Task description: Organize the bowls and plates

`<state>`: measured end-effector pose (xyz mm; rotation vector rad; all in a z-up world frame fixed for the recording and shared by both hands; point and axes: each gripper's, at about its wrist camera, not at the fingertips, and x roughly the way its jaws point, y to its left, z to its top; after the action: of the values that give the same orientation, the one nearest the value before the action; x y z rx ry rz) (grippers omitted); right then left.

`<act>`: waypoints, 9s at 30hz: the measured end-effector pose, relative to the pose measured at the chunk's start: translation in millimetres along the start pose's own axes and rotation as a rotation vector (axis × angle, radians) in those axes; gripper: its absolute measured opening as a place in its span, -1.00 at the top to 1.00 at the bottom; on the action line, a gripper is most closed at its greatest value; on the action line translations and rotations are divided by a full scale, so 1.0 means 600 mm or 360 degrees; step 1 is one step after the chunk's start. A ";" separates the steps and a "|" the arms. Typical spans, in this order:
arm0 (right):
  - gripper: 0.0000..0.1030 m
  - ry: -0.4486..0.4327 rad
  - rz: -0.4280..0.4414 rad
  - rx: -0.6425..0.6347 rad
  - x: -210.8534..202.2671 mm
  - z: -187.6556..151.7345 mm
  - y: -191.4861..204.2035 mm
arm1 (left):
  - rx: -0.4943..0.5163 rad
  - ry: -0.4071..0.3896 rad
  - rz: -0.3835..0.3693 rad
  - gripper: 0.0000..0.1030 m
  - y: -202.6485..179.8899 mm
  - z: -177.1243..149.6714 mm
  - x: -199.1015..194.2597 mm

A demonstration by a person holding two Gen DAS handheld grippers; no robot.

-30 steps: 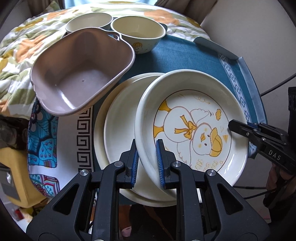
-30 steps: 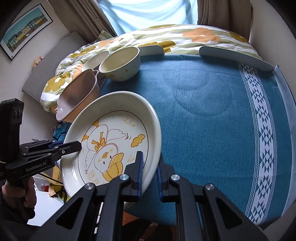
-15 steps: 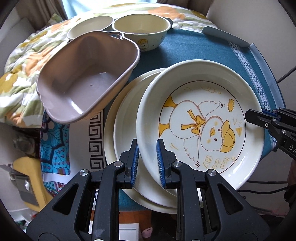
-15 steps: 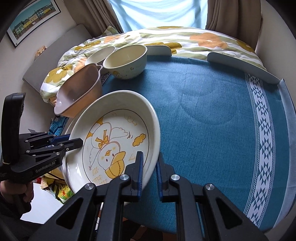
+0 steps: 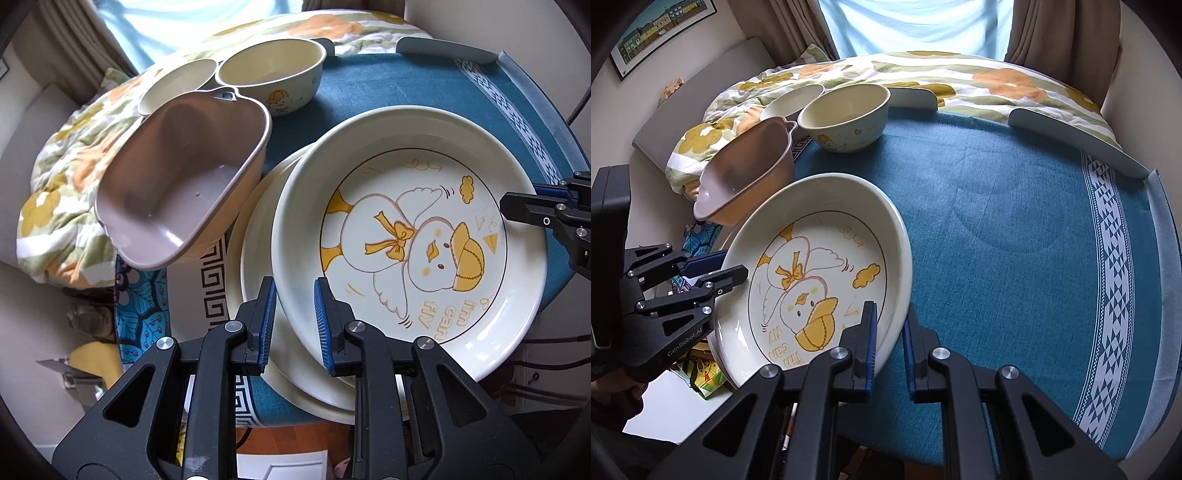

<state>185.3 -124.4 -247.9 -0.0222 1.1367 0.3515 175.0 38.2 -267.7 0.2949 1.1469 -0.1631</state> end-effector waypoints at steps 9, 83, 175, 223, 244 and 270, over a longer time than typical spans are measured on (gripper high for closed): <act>0.76 0.0021 -0.0082 -0.0095 0.012 0.004 0.019 | 0.0015 0.0008 0.0048 0.64 0.002 -0.004 -0.004; -0.68 0.0365 0.0569 -0.0269 0.194 0.283 0.131 | -0.1248 0.0096 -0.0374 -0.26 0.283 0.023 0.074; -0.28 -0.0159 0.0126 0.0810 -0.095 -0.141 -0.446 | -0.0068 -0.0020 -0.0470 -0.60 -0.405 0.157 0.017; -0.14 0.0112 0.0210 0.0088 0.125 0.364 -0.030 | -0.0815 0.0090 -0.0525 0.22 0.211 0.278 0.122; 0.75 0.0308 0.0225 0.0170 0.210 0.361 -0.033 | -0.0753 0.0177 -0.0457 0.74 0.196 0.300 0.182; 0.77 -0.0037 0.0212 0.0118 -0.065 0.273 -0.151 | -0.0612 -0.0143 -0.0430 0.74 -0.030 0.298 -0.084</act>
<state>341.4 -188.1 -158.0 0.1229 1.1299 0.4263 305.4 -35.7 -156.5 -0.2075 1.1003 -0.1870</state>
